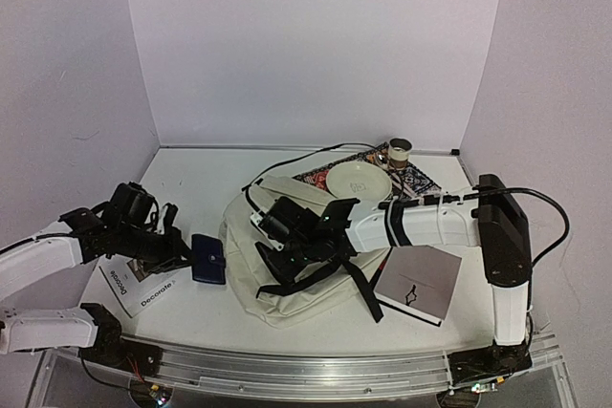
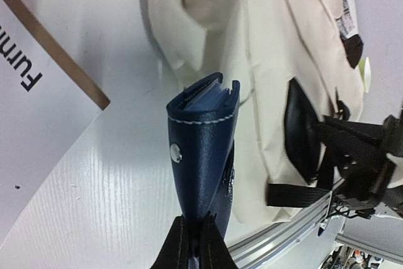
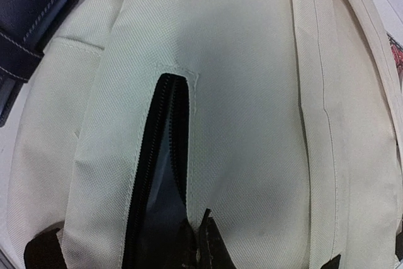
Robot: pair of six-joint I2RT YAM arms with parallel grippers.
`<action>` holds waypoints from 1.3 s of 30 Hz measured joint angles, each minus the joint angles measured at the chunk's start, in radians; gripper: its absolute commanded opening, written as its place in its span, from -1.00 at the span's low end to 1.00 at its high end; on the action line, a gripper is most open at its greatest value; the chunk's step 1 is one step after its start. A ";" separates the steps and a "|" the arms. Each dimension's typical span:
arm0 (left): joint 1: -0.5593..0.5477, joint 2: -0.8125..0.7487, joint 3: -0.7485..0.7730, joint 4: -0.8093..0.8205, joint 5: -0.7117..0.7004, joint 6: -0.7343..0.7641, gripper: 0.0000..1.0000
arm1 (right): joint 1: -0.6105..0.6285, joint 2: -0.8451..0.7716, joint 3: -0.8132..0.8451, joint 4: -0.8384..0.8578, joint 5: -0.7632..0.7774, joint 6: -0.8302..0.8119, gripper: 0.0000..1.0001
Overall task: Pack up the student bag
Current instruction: Place the card case in the pocket on the back of the bag.
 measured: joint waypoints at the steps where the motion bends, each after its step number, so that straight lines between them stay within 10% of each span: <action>1: 0.000 -0.014 0.016 -0.006 -0.001 -0.003 -1.00 | 0.000 0.000 0.000 0.000 0.000 0.001 -1.00; 39: -0.043 0.102 -0.074 0.426 0.292 -0.169 -1.00 | 0.000 -0.084 -0.086 0.157 0.018 0.074 -1.00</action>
